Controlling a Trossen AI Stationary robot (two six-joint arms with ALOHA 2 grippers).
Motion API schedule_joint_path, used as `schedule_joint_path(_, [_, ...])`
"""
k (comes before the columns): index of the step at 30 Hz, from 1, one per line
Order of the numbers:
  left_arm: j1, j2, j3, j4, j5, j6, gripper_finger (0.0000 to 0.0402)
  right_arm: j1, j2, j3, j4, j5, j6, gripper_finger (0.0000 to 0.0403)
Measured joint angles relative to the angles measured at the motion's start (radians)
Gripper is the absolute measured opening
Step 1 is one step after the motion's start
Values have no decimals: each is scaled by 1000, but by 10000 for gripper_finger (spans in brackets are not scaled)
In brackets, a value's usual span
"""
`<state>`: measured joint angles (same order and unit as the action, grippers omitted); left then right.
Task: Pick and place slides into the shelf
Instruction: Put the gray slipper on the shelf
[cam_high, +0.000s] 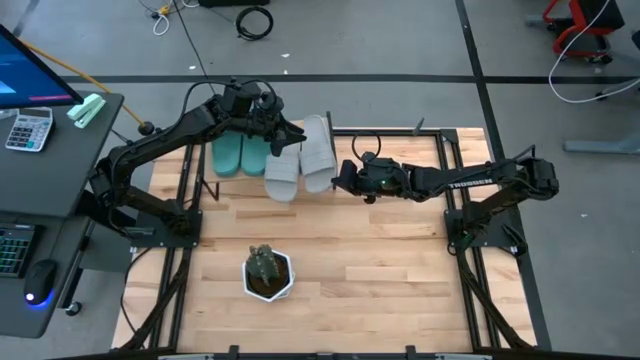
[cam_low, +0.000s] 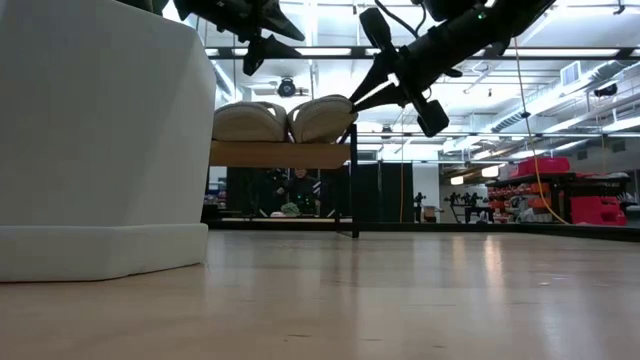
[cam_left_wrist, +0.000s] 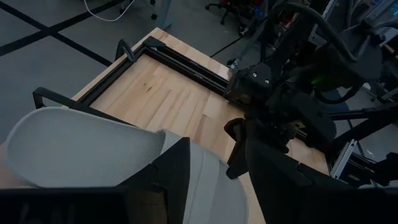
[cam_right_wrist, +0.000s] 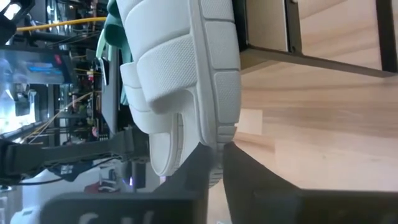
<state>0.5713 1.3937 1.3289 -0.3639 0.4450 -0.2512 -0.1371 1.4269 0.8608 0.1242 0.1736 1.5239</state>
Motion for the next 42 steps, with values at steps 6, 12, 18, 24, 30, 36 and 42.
schedule_joint_path(6, [0, 0, 0, 2, 0, 0, 162, -1, 0, 0, -5, -26, -30, 108])
schedule_joint_path(12, [0, 0, 0, 2, 0, -1, 162, -1, -8, 0, -24, -54, -89, 163])
schedule_joint_path(18, [-10, 0, 0, 1, 0, -17, 162, -22, -37, -1, -24, -55, -114, 188])
schedule_joint_path(24, [-34, 0, 0, -1, 0, 27, 162, -47, -65, -1, -23, -87, -149, 192])
schedule_joint_path(30, [-68, 13, 1, -19, 5, 84, 163, -71, -114, -1, -24, -134, -227, 192])
schedule_joint_path(36, [-29, 118, -1, -98, 71, 77, 162, -79, -196, -1, -30, -194, -351, 190])
schedule_joint_path(42, [22, 181, -1, -90, 75, 133, 163, -78, -274, -1, -123, -205, -413, 190])
